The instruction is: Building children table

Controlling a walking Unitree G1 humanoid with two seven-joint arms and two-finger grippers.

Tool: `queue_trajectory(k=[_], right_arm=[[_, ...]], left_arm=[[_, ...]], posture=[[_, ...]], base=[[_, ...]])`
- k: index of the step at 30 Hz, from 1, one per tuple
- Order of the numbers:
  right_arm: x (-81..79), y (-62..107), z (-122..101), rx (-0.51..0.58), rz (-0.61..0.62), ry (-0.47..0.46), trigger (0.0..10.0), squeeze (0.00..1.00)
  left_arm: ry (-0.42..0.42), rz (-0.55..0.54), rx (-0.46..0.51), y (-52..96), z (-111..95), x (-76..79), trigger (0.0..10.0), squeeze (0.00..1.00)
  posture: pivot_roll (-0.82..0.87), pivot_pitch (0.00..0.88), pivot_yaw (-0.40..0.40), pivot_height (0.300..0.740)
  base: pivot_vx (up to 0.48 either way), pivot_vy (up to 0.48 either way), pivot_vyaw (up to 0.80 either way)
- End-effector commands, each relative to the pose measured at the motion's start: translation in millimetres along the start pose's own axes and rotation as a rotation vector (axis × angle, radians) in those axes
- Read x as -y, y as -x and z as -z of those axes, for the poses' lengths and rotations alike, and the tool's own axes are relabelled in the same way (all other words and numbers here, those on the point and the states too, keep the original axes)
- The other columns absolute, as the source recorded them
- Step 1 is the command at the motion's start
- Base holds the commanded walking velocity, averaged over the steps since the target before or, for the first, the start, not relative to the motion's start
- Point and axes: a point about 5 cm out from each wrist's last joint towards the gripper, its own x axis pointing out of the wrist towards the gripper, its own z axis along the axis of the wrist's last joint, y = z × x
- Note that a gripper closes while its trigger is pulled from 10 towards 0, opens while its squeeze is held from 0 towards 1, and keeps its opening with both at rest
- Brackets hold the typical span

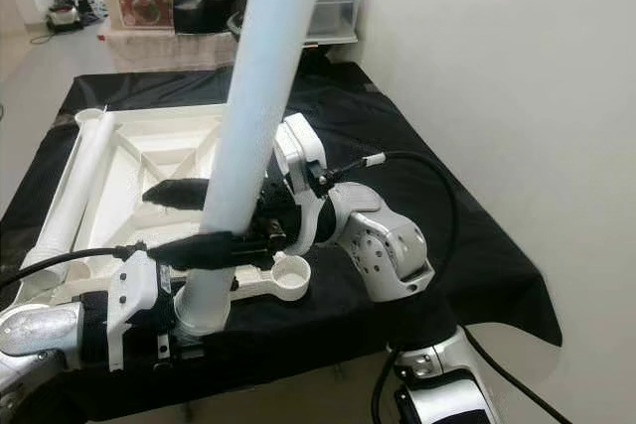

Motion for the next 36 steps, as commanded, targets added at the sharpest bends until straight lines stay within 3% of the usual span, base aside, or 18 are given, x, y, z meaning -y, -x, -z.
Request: queue_trajectory(k=[1,3,4,5,6,9,10,12,20,22,23,24,25,33,36], right_arm=[[-3.6,-6.9,-0.9,0.0,-0.041,-0.001,9.2,0.0],[-7.0,-8.5,0.3,0.0,-0.068,-0.013,9.2,0.0],[-8.4,-8.9,0.7,-0.001,-0.076,-0.017,7.7,0.0],[-8.4,-8.9,0.7,-0.001,-0.076,-0.017,7.7,0.0],[-10.2,-9.0,1.4,-0.004,-0.087,-0.022,6.4,0.0],[-11.9,-9.0,2.1,-0.007,-0.098,-0.027,6.4,0.0],[-13.9,-9.0,3.2,-0.004,-0.107,-0.037,0.5,0.0],[-14.9,-9.1,3.6,0.001,-0.114,-0.046,0.0,0.0],[-16.7,-8.2,4.6,0.043,-0.108,-0.086,0.0,0.0],[-15.7,-6.8,5.0,0.058,-0.082,-0.096,0.0,0.0],[-15.1,-5.7,5.2,0.063,-0.067,-0.098,0.0,0.0],[-14.7,-5.0,5.3,0.066,-0.056,-0.099,0.0,0.0],[-12.9,-2.3,5.3,0.068,-0.028,-0.097,0.0,0.0],[-4.8,14.9,6.9,0.017,0.072,-0.06,0.0,0.0],[1.8,29.0,3.7,-0.016,0.141,-0.028,0.0,0.0]], left_arm=[[0.009,0.105,-0.02,-5.4,0.8,6.6,10.0,0.0],[0.014,0.143,-0.033,-4.7,1.5,4.3,10.0,0.0],[0.017,0.154,-0.028,-4.9,0.5,4.3,10.0,0.0],[0.017,0.154,-0.028,-4.9,0.5,4.3,10.0,0.0],[0.022,0.168,-0.022,-5.1,-0.7,4.5,10.0,0.0],[0.029,0.181,-0.015,-5.1,-2.1,4.7,10.0,0.0],[0.022,0.186,-0.02,-4.8,-1.9,3.2,10.0,0.0],[0.02,0.19,-0.022,-4.8,-1.6,2.7,10.0,0.0],[0.016,0.195,-0.027,-4.8,0.4,1.1,10.0,0.0],[-0.012,0.146,-0.022,-2.9,0.8,-3.2,10.0,0.0],[-0.029,0.103,-0.006,-2.6,0.2,-7.7,10.0,0.43],[-0.039,0.074,0.005,-2.5,-0.3,-10.9,10.0,0.43],[-0.046,0.027,0.027,0.1,-2.5,-16.3,10.0,1.0],[-0.027,-0.094,0.102,17.1,-15.7,-23.3,10.0,1.0],[0.012,-0.11,0.148,25.4,-25.5,-12.6,10.0,1.0]], posture=[[0.08,0.0,-0.023,0.74],[0.07,0.0,-0.015,0.74],[0.07,0.0,-0.011,0.74],[0.07,0.0,-0.011,0.74],[0.07,0.0,-0.011,0.74],[0.07,0.0,-0.011,0.74],[0.06,0.0,-0.008,0.74],[0.06,0.0,-0.006,0.74],[0.06,0.0,-0.009,0.74],[0.06,0.0,-0.009,0.74],[0.06,0.0,-0.013,0.74],[0.06,0.0,-0.013,0.74],[0.06,0.0,-0.014,0.74],[0.06,0.0,-0.017,0.74],[0.07,0.0,-0.026,0.74]], base=[[0.0,0.0,0.0],[0.0,0.0,0.0],[0.0,0.0,0.0],[0.0,0.0,0.0],[0.0,0.0,0.0],[0.0,0.0,0.0],[0.0,0.0,0.0],[0.0,0.0,0.0],[0.0,0.0,0.0],[0.0,0.0,0.0],[0.0,0.0,0.0],[0.0,0.0,0.0],[0.0,0.0,0.0],[0.0,0.0,0.0],[0.0,0.0,0.0]])
